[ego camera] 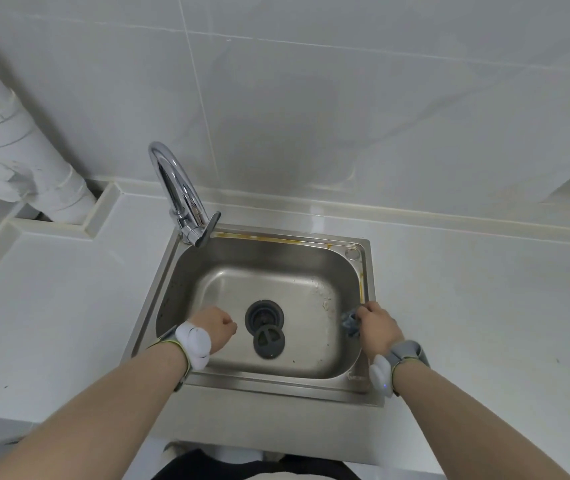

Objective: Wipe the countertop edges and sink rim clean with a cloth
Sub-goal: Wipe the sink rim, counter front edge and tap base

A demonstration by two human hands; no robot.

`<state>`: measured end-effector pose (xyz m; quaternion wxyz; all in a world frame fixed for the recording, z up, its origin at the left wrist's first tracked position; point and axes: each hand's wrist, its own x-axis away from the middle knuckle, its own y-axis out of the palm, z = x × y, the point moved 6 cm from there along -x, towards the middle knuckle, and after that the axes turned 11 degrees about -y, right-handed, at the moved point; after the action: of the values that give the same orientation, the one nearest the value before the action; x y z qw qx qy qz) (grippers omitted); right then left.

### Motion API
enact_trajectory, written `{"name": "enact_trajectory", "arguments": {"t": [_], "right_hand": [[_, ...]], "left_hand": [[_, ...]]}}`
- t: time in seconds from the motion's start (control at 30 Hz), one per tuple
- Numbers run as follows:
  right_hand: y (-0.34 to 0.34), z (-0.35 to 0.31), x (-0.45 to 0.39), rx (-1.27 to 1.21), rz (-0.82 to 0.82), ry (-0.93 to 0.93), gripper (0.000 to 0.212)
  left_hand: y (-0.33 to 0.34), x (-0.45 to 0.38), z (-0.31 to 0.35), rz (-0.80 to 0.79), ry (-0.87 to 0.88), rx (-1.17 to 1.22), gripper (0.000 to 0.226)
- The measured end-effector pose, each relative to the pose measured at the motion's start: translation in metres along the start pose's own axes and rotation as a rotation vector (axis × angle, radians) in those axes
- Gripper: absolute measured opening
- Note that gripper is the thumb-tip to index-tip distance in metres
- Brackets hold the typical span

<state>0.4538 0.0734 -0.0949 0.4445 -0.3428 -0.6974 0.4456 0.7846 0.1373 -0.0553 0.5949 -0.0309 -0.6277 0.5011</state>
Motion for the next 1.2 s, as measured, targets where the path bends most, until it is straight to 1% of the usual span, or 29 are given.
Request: {"name": "enact_trajectory", "arguments": {"t": [0.1,0.17,0.27,0.37,0.53,0.6,0.7,0.83,0.87,0.97,1.0,1.07,1.13,1.2], "right_hand": [[0.002,-0.005,-0.002,0.019,-0.027,0.030,0.028],[0.004,-0.008,0.001,0.015,-0.025,0.064,0.028],[0.005,-0.007,0.004,-0.045,0.021,0.109,0.030],[0.013,-0.004,0.007,-0.056,0.056,0.107,0.034],[0.024,-0.010,0.002,0.105,-0.044,0.104,0.042],[0.022,-0.006,-0.016,0.133,-0.079,0.095,0.046],[0.006,0.005,-0.050,0.138,-0.110,0.095,0.046],[-0.023,0.021,-0.105,0.086,-0.152,0.162,0.050],[-0.029,0.020,-0.113,0.072,-0.152,0.180,0.049],[-0.038,0.014,-0.123,0.125,-0.151,0.237,0.033],[-0.038,0.012,-0.123,0.133,-0.161,0.236,0.031],[-0.035,0.011,-0.121,0.119,-0.190,0.212,0.032],[-0.029,0.012,-0.112,0.082,-0.182,0.202,0.032],[-0.023,0.011,-0.095,0.054,-0.147,0.203,0.029]], "left_hand": [[0.002,0.001,-0.001,-0.024,-0.038,0.102,0.029],[0.004,0.002,0.000,-0.051,-0.069,0.174,0.032],[0.009,0.004,0.005,-0.076,-0.066,0.173,0.030],[0.013,0.001,0.007,-0.086,-0.058,0.152,0.024],[0.015,-0.003,0.004,-0.053,-0.055,0.122,0.044],[0.016,-0.007,0.004,-0.052,-0.068,0.119,0.044],[0.009,-0.008,0.004,-0.047,-0.087,0.134,0.042],[-0.007,-0.013,0.006,-0.020,-0.112,0.148,0.041],[-0.012,-0.014,0.005,-0.004,-0.111,0.145,0.041],[-0.021,-0.015,0.000,0.038,-0.103,0.148,0.038],[-0.022,-0.016,-0.002,0.047,-0.103,0.141,0.038],[-0.021,-0.018,-0.006,0.052,-0.112,0.096,0.040],[-0.015,-0.021,-0.009,0.035,-0.122,0.042,0.047],[-0.007,-0.022,-0.008,0.019,-0.111,0.005,0.049]]}}
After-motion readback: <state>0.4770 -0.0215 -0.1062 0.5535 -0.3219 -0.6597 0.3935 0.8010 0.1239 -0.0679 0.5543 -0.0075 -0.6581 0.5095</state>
